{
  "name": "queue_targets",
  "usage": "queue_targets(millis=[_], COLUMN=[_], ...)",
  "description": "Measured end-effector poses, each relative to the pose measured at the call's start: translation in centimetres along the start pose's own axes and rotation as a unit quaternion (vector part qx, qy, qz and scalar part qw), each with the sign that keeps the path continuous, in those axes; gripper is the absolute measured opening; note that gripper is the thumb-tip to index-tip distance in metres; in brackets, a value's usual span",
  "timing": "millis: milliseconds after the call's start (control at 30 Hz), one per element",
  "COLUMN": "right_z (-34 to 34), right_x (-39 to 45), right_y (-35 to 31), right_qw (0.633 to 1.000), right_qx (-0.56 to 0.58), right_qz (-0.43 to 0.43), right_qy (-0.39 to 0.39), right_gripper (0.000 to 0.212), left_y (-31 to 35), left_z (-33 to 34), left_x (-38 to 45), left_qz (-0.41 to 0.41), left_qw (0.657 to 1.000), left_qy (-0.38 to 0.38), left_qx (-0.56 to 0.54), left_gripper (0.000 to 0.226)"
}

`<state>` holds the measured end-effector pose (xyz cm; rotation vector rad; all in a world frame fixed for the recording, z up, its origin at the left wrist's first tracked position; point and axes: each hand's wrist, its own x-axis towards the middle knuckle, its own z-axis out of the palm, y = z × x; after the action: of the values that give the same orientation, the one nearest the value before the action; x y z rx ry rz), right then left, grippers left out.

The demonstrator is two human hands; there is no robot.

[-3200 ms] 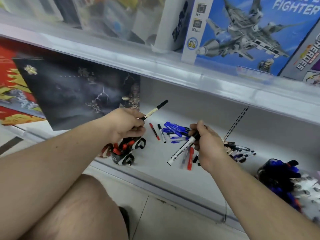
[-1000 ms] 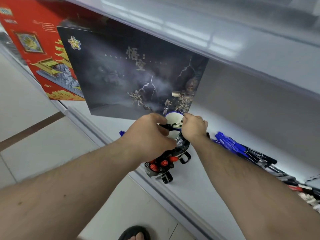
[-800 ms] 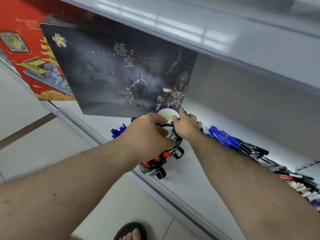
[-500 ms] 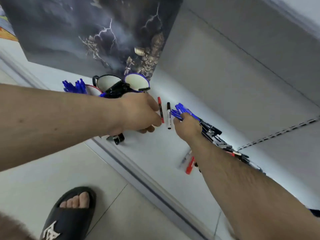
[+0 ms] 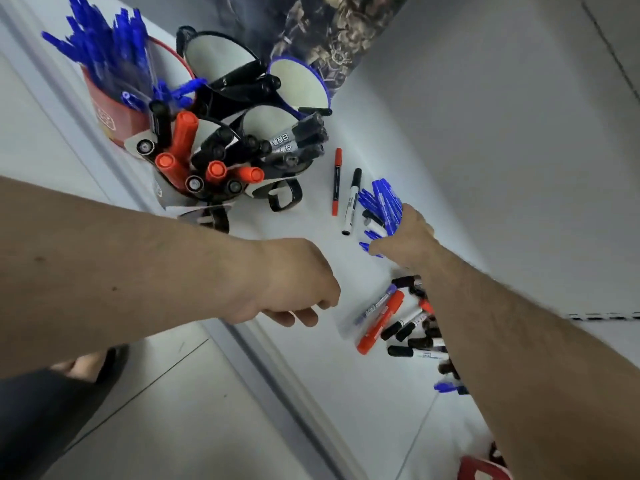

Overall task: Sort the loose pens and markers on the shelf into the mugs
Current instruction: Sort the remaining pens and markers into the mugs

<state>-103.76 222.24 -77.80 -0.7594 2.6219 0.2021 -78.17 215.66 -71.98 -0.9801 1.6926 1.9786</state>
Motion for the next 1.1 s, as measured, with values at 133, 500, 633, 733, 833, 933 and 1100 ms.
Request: queue_targets(millis=[133, 500, 633, 733, 833, 933, 1100], right_z=[0.3, 1.1, 1.4, 1.5, 1.7, 2.2, 3.1], right_x=[3.2, 2.0, 0.0, -0.5, -0.8, -1.2, -2.6], right_y=[-0.7, 1.5, 1.9, 1.4, 1.3, 1.8, 2.2], right_qw=[1.0, 0.992, 0.973, 0.953, 0.94, 0.926, 0.903], right_qx=[0.021, -0.041, -0.151, -0.235, -0.277, -0.316, -0.366], right_qz=[0.013, -0.103, -0.146, -0.145, -0.157, -0.172, -0.218], right_qy=[-0.009, -0.059, -0.091, -0.122, -0.124, -0.114, -0.06], right_gripper=[0.117, 0.131, 0.125, 0.12, 0.125, 0.131, 0.115], left_y=[-0.4, -1.8, -1.8, -1.8, -2.1, -2.5, -2.5], left_z=[-0.7, -1.0, -0.2, 0.1, 0.0, -0.1, 0.1], left_x=[0.9, 1.3, 1.1, 1.1, 1.2, 1.4, 1.7], left_qz=[-0.013, -0.003, 0.006, 0.011, 0.006, 0.002, -0.002], left_qw=[1.0, 1.0, 0.999, 0.998, 0.998, 0.998, 0.998], left_qy=[0.004, -0.01, -0.03, -0.032, -0.029, -0.027, -0.028], left_qx=[-0.006, 0.015, 0.039, 0.053, 0.057, 0.062, 0.062], left_gripper=[0.02, 0.026, 0.031, 0.032, 0.031, 0.029, 0.028])
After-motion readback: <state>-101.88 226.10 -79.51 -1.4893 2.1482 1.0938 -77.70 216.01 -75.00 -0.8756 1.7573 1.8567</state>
